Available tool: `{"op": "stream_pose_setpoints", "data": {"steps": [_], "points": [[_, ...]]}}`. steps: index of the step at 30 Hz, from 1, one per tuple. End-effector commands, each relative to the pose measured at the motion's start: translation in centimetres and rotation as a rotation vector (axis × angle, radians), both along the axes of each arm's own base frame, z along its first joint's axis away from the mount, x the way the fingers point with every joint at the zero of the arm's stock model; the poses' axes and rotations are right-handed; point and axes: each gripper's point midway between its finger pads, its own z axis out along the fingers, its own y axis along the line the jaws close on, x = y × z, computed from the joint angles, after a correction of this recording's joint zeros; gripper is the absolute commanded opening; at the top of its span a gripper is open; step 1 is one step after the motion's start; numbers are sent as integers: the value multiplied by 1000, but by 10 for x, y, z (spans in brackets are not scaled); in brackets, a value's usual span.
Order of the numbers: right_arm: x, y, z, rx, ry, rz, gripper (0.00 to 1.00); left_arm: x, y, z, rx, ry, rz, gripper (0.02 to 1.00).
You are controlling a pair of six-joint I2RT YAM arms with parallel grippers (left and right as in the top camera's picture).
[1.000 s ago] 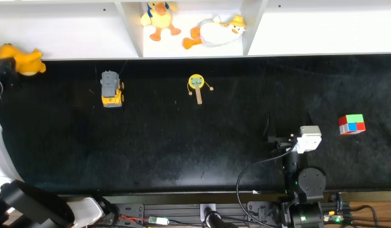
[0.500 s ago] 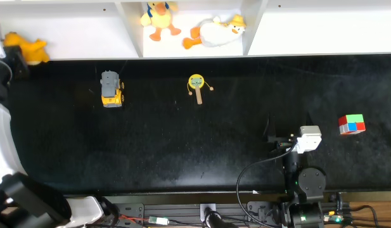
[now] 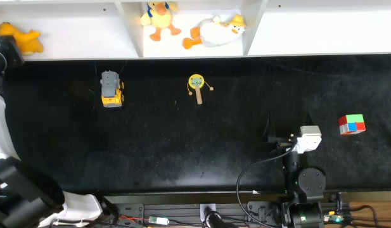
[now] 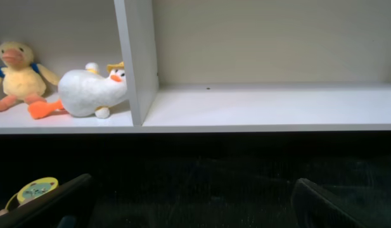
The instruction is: Store Toys
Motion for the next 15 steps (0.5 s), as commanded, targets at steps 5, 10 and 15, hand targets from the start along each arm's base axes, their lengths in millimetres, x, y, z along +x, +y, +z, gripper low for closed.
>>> {"op": "stream_pose_setpoints", "data": {"steps": [5,10,15], "points": [[0,-2,-3,4,-1,-9,996,17,-1,-2,-8,-11,-12,191],[0,-2,-3,4,-1,-9,993,25,-4,-9,-7,-9,-24,213],[0,-2,-3,4,-1,-9,996,32,-7,-19,-13,0,-35,213]]}}
